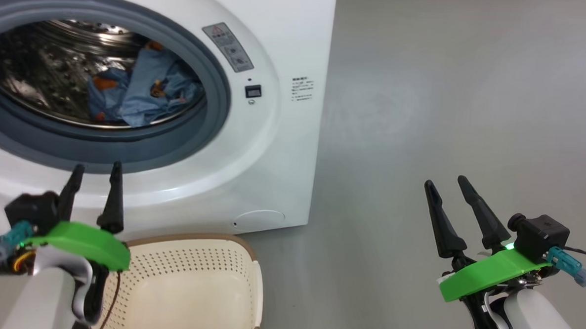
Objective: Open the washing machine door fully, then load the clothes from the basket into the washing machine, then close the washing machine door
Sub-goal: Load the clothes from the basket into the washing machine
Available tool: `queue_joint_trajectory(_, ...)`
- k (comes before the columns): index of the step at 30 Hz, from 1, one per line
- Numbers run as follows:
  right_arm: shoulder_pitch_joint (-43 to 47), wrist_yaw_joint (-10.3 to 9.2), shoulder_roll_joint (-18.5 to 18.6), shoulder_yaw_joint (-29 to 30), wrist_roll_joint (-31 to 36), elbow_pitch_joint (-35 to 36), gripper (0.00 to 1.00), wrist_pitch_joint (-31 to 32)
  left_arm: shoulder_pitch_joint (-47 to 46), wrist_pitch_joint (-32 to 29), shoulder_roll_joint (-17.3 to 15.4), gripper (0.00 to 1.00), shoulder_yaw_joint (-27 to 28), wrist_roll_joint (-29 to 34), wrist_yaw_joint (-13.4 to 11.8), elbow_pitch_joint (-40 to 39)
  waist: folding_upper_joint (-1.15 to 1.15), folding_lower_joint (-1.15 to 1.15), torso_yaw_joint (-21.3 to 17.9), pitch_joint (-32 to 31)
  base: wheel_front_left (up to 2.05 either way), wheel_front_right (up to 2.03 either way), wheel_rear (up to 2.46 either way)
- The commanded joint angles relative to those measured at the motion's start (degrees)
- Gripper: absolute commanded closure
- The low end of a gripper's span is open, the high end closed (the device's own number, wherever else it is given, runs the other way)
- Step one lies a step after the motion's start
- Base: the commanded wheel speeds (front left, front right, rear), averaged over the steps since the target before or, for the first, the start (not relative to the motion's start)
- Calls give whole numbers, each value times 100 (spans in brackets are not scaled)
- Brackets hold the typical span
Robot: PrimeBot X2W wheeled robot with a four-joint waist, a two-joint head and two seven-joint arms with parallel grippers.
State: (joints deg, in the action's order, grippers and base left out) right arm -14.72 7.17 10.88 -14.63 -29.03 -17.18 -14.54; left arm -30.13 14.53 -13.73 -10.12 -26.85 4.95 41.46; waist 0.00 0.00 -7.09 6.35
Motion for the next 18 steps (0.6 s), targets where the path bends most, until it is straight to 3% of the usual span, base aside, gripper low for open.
queue_joint_trajectory(1,2,32,48,-79,-47,148,0,-46,48,46,-219,0,226,66,-47,-259,0,0,128,-137,0,0,0)
queue_joint_trajectory(18,380,32,241,38,-99,183,0,-46,1956,0,-35,0,556,-103,-531,-2041,0,0,314,-603,0,0,0)
